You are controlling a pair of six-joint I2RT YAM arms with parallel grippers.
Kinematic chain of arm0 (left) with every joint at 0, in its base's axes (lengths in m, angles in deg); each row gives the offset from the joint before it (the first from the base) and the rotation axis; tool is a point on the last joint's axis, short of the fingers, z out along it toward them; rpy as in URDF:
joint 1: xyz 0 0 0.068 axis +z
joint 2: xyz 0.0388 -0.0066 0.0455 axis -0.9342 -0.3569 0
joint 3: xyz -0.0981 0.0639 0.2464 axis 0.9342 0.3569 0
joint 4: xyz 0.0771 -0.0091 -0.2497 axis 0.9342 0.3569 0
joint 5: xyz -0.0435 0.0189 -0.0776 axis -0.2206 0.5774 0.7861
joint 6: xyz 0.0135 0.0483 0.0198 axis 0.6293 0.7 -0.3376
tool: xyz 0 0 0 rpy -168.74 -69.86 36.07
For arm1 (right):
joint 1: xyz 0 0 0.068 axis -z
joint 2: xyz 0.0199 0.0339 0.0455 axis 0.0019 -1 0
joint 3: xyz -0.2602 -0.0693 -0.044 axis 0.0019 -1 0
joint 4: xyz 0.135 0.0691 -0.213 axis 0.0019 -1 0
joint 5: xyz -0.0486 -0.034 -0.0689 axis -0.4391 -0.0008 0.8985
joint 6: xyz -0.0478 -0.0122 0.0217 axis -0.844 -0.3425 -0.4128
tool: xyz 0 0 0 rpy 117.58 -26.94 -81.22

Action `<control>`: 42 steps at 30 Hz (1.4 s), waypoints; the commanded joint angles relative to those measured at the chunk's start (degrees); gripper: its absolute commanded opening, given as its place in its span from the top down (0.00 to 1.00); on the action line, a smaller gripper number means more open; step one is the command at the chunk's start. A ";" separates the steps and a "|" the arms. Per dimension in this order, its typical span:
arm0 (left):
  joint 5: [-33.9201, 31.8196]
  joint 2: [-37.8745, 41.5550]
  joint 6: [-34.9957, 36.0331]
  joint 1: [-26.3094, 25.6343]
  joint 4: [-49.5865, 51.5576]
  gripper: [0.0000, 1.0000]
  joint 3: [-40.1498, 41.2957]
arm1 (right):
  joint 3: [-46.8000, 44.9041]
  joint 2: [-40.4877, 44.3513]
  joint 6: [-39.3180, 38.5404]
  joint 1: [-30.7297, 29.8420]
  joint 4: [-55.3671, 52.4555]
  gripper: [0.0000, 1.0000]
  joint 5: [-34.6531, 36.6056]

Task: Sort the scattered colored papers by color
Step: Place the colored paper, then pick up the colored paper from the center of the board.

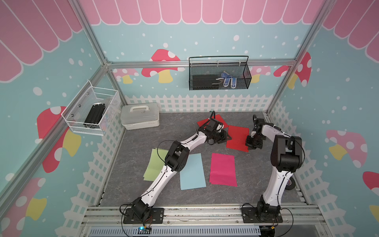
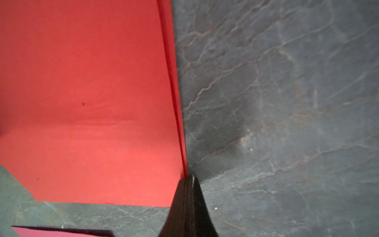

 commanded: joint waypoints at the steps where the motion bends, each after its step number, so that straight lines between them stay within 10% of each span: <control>1: -5.23 6.21 1.80 2.26 1.02 0.52 3.80 | -0.71 1.20 0.74 0.02 -0.15 1.00 1.12; 8: -8.05 13.17 6.31 7.18 4.96 0.46 5.72 | -0.27 5.89 1.88 -0.15 -1.62 0.99 4.65; 17: -9.79 8.68 12.68 11.61 12.13 0.29 -3.08 | 0.23 15.83 1.19 -6.53 -2.53 0.72 2.18; 23: -10.26 -0.03 16.29 12.49 19.12 0.25 -16.71 | 1.50 17.67 1.80 -13.43 -3.14 0.73 2.62; 42: -13.22 -2.95 16.81 12.69 19.63 0.25 -14.02 | 1.13 20.67 2.24 -19.70 -5.25 0.74 4.77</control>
